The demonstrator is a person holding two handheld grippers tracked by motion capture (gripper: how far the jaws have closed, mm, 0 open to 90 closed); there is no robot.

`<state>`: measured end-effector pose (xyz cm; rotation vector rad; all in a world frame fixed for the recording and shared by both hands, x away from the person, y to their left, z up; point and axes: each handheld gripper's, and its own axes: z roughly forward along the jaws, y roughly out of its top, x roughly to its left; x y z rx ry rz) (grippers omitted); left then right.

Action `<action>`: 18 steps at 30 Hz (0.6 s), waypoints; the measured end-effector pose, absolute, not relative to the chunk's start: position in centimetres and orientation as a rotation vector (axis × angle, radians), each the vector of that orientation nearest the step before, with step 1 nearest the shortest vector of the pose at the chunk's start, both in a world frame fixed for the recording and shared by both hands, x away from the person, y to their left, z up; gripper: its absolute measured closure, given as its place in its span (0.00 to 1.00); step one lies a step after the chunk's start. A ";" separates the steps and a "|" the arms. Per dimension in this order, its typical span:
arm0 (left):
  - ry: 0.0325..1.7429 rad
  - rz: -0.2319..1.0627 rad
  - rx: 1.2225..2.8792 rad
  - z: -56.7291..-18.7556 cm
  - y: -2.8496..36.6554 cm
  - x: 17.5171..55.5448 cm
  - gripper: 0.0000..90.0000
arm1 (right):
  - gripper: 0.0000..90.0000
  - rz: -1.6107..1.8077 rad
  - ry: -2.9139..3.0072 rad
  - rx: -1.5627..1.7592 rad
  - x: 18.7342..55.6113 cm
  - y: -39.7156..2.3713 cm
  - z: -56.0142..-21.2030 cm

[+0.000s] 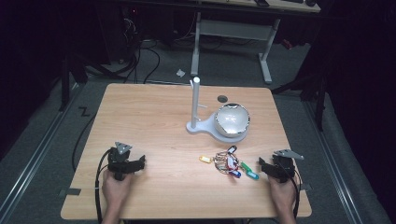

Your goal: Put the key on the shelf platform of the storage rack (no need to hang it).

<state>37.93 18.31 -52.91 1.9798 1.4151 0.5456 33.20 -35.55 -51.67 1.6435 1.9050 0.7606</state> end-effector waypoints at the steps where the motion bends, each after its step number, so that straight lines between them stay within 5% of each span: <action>1: 1.415 0.546 1.980 -52.9 18.3 37.9 0.19 | 0.43 0.761 1.905 1.644 33.2 -35.6 -51.7; 18: 1.415 0.545 1.980 -52.9 18.3 37.9 0.19 | 0.43 0.760 1.905 1.644 33.2 -35.5 -51.7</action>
